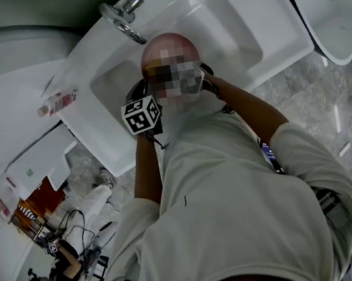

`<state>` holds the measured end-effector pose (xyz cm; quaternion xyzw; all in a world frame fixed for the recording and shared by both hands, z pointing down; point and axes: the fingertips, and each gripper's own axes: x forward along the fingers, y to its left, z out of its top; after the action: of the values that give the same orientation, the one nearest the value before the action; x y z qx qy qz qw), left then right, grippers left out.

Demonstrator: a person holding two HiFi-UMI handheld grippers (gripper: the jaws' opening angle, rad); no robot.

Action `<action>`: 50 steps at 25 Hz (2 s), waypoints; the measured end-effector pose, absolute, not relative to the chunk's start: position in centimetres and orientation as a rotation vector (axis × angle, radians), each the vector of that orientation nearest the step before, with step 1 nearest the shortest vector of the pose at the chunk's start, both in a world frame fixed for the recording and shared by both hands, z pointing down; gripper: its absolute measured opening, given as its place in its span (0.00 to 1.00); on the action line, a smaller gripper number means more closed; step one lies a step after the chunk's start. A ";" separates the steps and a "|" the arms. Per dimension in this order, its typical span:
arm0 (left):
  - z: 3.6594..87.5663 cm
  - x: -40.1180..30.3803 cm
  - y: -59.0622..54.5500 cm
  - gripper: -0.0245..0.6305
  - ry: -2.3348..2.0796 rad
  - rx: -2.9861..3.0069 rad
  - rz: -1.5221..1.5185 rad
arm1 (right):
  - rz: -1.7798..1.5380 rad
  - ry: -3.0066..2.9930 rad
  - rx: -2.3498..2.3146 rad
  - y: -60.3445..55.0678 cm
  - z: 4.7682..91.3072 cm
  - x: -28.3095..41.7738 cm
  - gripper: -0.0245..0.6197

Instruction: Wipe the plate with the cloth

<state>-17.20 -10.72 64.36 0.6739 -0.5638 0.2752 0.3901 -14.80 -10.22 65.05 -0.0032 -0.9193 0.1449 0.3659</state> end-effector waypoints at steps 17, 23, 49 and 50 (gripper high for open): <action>65.1 -18.1 -10.4 0.14 -1.442 1.687 0.719 | 0.243 -2.151 -0.372 -3.9 69.1 -11.1 0.10; 65.2 -18.1 -10.4 0.14 -1.438 1.688 0.720 | 0.179 -2.051 -0.444 -4.6 70.6 -8.2 0.10; 64.8 -17.6 -10.0 0.15 -1.427 1.693 0.729 | 0.553 -2.027 0.250 -15.2 73.2 -3.8 0.10; 64.8 -17.6 -10.0 0.15 -1.427 1.693 0.728 | 0.579 -2.044 0.310 -16.1 73.0 -3.9 0.10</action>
<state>-17.60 -10.01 64.81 0.6676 -0.5625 0.2870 0.3944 -3.88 -16.09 72.98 0.1270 -0.8366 0.2368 0.4773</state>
